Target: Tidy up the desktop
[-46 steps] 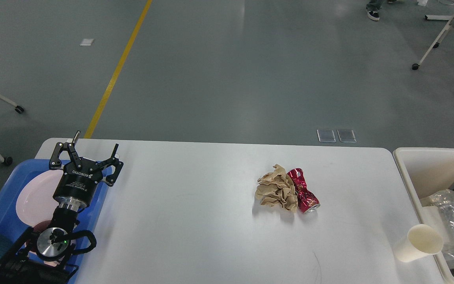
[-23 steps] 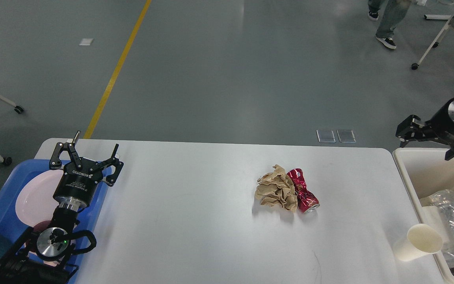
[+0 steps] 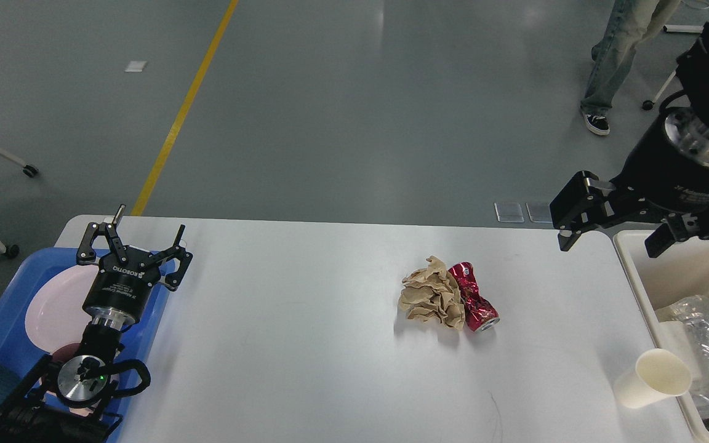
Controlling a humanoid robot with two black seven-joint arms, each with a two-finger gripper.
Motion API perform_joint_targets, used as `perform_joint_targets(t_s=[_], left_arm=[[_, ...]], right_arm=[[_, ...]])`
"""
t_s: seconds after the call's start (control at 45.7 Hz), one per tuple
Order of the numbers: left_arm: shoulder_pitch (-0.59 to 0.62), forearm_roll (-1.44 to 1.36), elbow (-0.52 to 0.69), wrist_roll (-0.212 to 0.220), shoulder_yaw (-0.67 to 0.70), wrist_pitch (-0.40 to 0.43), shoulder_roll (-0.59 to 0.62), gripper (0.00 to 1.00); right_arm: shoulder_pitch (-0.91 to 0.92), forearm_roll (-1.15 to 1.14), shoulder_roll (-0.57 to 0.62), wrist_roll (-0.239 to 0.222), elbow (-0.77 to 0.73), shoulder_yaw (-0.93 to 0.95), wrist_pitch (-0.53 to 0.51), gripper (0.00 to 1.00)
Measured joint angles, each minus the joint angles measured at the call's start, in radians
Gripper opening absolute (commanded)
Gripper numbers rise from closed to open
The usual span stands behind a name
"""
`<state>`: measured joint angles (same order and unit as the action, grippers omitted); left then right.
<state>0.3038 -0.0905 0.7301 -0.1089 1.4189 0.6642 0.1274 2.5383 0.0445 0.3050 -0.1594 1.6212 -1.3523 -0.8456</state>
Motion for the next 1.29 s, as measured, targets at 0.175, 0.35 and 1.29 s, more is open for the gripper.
perform_joint_targets(t_s=[0.175,0.35,1.29], left_arm=[[0.0,0.0,0.0,0.0,0.0,0.0,0.0,0.97],[0.001,0.0,0.0,0.0,0.0,0.0,0.0,0.97],[0.0,0.0,0.0,0.0,0.0,0.003,0.0,0.97]], right_arm=[[0.011,0.001,-0.012,0.0,0.039,-0.001,0.021,1.0],[0.011,0.002,-0.014,0.0,0.04,-0.007,0.049,1.0],[-0.366,-0.047,0.351,-0.006,0.02,-0.129,0.328,0.97]])
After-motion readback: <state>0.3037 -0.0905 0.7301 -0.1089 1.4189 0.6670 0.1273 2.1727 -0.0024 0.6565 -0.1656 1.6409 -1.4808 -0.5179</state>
